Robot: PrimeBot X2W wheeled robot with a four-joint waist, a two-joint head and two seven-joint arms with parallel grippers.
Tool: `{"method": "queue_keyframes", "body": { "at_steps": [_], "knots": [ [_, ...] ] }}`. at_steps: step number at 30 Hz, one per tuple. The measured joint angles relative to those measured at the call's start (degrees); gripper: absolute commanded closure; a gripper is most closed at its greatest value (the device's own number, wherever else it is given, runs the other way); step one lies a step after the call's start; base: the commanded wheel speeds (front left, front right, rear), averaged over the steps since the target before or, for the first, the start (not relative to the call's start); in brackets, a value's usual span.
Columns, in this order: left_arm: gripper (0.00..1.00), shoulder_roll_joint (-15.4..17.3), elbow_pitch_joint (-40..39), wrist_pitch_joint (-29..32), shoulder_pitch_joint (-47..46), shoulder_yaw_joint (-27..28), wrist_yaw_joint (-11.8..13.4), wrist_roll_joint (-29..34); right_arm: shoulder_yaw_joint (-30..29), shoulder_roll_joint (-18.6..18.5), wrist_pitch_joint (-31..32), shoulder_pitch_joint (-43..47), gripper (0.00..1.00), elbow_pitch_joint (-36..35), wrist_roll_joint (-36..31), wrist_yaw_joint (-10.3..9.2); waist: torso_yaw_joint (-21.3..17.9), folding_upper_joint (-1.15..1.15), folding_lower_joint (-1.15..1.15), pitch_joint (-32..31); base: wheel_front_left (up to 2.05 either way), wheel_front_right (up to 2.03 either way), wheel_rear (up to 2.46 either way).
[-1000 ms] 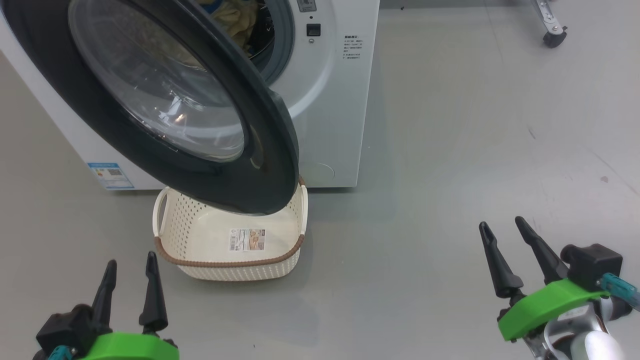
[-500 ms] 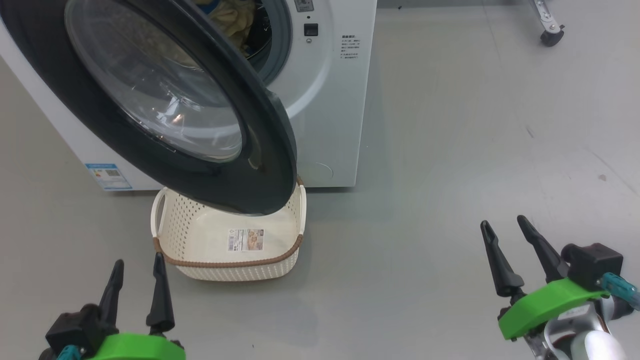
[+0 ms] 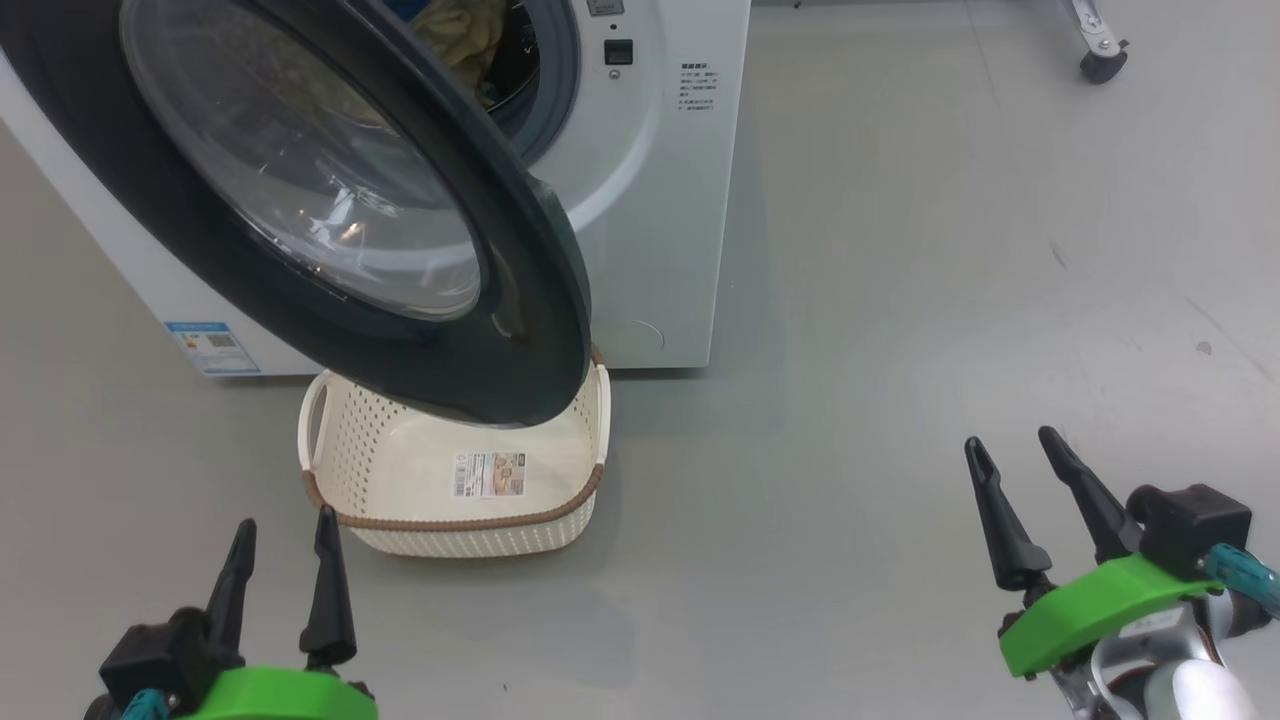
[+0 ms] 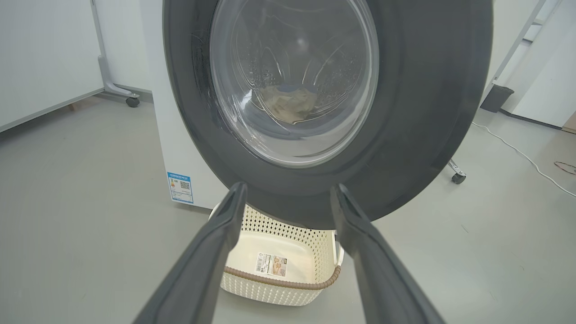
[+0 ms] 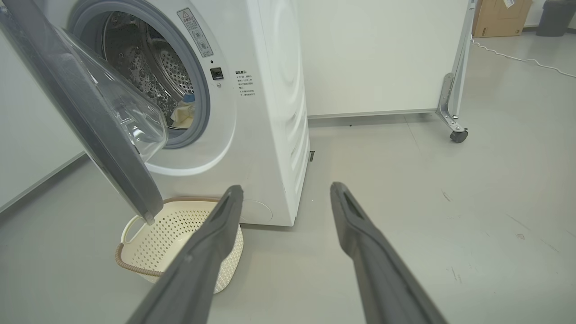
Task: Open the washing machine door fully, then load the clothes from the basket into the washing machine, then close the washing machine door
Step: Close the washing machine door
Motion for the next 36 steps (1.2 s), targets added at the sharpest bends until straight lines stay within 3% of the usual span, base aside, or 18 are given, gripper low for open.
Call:
{"method": "queue_keyframes", "body": {
  "at_steps": [6, 7, 8, 10, 36],
  "knots": [
    [0.00, 0.01, 0.02, 0.01, -0.27, -0.91, -0.01, 0.00, -0.73, 0.00, -0.01, -0.01, 0.00, 0.08, 0.08, 0.00, 0.92, 0.00, 0.00, 0.32, 0.00, 0.00, 0.00],
    [0.00, 0.00, 0.02, 0.02, -0.34, -1.13, -0.01, 0.00, -0.83, 0.00, -0.01, -0.02, 0.18, 0.12, 0.09, 0.00, 1.22, 0.00, 0.00, 0.42, 0.00, 0.00, 0.00],
    [0.00, -0.01, 0.02, 0.03, -0.44, -1.33, -0.02, 0.00, -0.90, 0.00, -0.02, -0.04, 0.58, 0.19, 0.09, 0.00, 1.56, 0.00, 0.00, 0.55, 0.00, 0.00, 0.00],
    [0.00, -0.01, 0.03, 0.07, -0.86, -1.66, -0.08, 0.00, -1.07, 0.00, -0.03, -0.19, 1.00, 0.73, 0.10, 0.00, 2.34, 0.00, 0.01, 0.81, 0.00, 0.00, 0.00],
    [0.00, -1.21, 6.42, -0.59, -7.23, -7.62, -4.14, 0.00, 1.65, -0.10, -5.16, -18.50, 1.00, 18.22, 1.56, 0.00, 18.84, 0.00, 0.01, 1.41, 0.00, 0.00, 0.00]
  ]
}}
